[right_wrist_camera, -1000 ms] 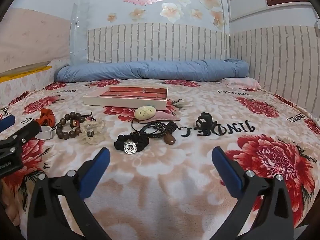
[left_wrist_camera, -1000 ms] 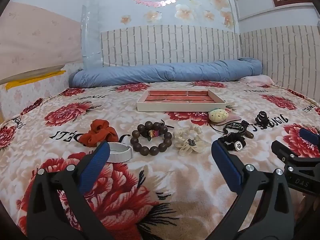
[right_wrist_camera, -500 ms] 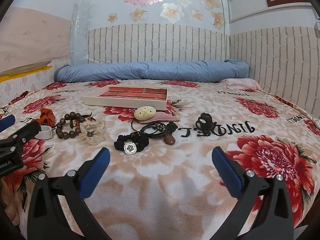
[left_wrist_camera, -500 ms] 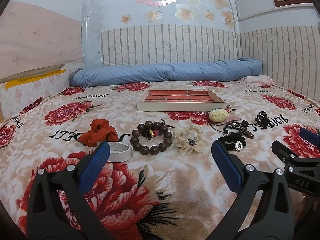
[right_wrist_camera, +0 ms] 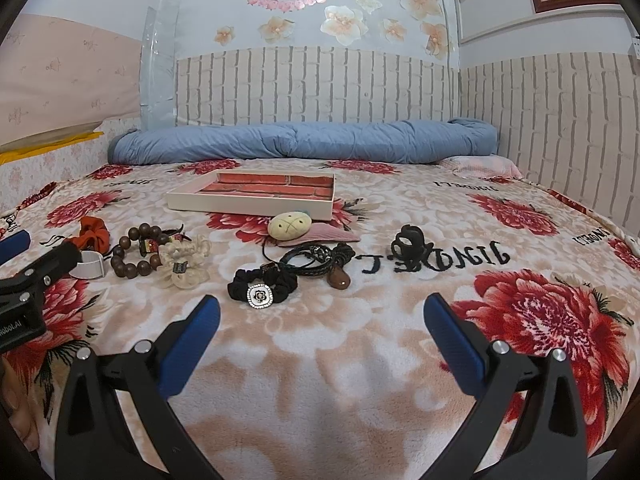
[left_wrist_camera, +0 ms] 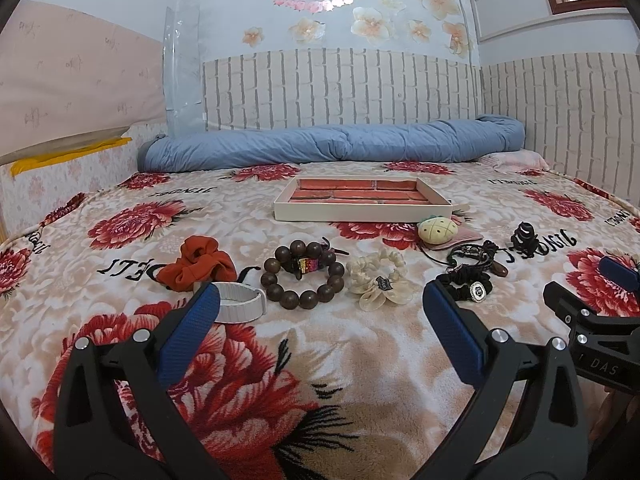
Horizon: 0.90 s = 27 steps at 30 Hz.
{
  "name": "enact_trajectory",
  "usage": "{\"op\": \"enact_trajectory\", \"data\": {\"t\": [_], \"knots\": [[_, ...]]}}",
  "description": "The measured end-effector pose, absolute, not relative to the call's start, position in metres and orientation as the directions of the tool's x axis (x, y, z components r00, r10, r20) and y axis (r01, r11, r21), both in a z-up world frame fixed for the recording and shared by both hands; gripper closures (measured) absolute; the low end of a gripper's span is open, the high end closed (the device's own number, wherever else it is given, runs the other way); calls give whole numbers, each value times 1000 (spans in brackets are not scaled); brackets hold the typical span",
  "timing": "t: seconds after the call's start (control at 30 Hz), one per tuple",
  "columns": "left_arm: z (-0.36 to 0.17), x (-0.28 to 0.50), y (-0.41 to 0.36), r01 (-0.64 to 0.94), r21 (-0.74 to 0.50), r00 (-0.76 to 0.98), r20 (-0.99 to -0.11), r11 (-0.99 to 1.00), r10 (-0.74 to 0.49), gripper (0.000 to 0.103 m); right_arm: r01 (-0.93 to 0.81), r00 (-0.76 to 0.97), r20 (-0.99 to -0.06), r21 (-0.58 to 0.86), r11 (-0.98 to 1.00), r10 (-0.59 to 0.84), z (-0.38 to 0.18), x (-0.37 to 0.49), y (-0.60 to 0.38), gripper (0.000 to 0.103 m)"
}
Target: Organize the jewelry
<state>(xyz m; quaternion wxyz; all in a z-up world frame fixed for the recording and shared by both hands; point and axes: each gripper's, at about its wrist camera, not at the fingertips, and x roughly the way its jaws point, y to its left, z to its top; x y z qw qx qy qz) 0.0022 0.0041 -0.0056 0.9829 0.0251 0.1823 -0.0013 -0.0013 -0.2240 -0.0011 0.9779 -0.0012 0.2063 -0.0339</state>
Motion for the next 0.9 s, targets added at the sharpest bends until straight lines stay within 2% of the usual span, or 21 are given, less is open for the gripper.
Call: {"op": "enact_trajectory", "data": {"t": [0.9], "knots": [[-14, 2, 2, 7, 49, 930, -366, 999, 11, 5, 65, 912, -404, -23, 998, -69, -1, 1, -225, 4]]}}
